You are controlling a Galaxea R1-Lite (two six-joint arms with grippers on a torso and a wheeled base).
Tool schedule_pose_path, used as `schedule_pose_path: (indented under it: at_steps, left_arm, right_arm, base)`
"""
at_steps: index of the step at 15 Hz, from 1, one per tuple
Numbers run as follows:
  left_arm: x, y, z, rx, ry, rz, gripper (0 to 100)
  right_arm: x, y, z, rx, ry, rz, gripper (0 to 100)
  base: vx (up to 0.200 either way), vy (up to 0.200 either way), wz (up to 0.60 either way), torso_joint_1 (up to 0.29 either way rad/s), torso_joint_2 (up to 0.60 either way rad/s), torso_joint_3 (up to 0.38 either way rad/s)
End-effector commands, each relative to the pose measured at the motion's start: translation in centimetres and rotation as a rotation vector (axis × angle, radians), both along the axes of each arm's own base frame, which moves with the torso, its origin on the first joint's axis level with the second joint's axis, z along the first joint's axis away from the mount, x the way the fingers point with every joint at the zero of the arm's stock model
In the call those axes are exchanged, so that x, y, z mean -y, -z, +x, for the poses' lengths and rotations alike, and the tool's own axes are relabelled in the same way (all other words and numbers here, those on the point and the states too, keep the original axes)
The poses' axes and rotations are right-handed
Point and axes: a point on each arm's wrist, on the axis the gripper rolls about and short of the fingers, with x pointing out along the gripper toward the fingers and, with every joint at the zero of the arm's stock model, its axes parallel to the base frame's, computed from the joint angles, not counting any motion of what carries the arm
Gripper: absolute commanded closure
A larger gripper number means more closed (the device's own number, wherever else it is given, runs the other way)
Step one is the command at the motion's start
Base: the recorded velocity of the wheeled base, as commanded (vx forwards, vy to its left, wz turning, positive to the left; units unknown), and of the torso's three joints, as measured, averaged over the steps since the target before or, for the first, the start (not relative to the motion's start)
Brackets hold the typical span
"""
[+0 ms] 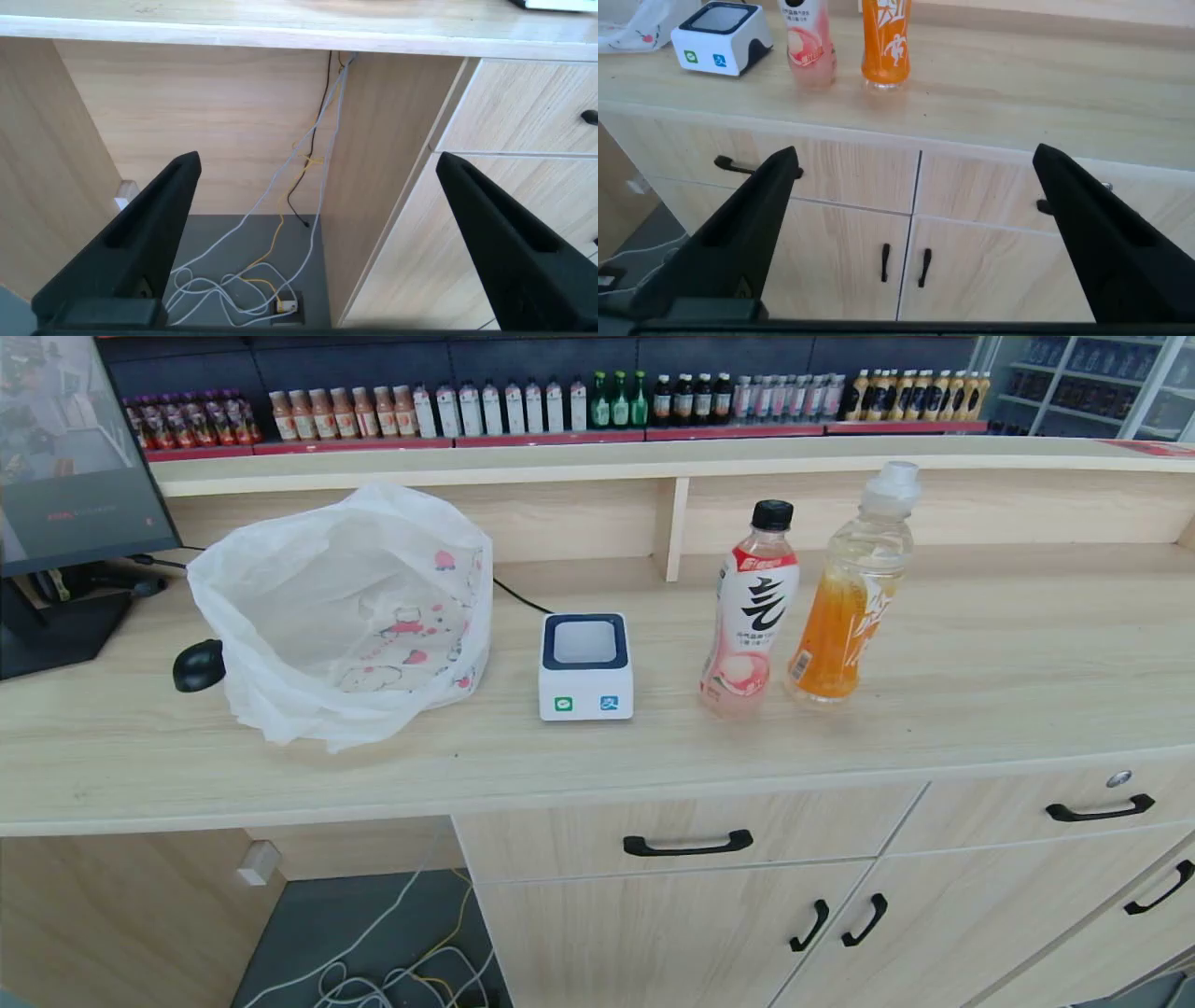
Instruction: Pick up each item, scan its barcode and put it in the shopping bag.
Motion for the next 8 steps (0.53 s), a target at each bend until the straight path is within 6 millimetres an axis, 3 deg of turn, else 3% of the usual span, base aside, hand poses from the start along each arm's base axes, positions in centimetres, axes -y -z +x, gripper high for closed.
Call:
schedule_pose_path:
  at_steps: [1,6,8]
  left_arm:
    - [0.0,0.0,0.0,0.001,-0.001,0.000,0]
    - [0.0,0.0,0.0,0.001,-0.001,0.000,0]
    - [0.0,0.0,0.0,0.001,-0.001,0.000,0]
  right_arm:
    - [-0.9,-0.5,4.4,-0.087,-0.105,-0.018,0]
    - [-3.1,-0.8,9.9,-0.061,-0.214,-0.017,0]
    - [-3.6,-0.7,10.8,-0.047,-0.231,-0.015,0]
  base:
    - [0.000,0.000,0.00,0.000,0.00,0.000]
    - [0.000,0.000,0.00,0.000,0.00,0.000]
    - [0.000,0.000,0.00,0.000,0.00,0.000]
